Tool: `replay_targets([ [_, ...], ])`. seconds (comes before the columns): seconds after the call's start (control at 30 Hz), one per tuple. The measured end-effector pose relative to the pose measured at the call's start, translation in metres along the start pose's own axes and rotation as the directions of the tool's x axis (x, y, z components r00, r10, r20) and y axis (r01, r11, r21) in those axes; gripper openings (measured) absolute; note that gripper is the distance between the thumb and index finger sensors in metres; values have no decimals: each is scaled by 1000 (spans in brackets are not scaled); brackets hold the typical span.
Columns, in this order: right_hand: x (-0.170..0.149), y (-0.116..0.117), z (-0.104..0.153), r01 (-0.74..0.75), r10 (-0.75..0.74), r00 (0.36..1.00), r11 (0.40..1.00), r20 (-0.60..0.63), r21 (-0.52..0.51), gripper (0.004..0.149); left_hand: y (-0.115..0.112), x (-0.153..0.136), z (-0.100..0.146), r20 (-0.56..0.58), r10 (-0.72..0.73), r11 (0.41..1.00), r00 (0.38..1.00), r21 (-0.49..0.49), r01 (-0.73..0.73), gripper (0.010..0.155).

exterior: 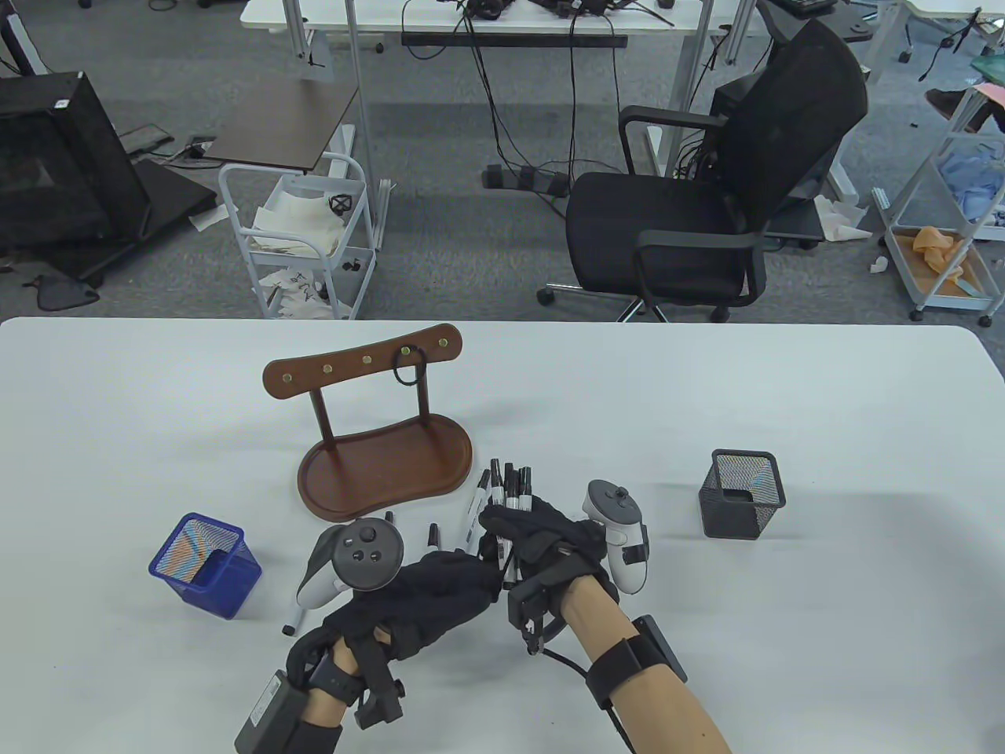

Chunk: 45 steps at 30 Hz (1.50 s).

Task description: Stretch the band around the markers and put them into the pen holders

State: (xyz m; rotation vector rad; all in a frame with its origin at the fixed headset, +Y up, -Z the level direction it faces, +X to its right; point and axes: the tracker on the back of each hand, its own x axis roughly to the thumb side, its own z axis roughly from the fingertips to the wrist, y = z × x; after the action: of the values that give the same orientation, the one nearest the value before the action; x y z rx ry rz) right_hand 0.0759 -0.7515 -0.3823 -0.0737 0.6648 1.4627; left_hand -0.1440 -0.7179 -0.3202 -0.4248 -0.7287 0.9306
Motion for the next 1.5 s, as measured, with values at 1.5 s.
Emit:
replay_targets([
  [1.5,34,-17,59,-392,405,890,914,210,-103,46,30,-18,30,-285,-142,894,948,375,247,84],
])
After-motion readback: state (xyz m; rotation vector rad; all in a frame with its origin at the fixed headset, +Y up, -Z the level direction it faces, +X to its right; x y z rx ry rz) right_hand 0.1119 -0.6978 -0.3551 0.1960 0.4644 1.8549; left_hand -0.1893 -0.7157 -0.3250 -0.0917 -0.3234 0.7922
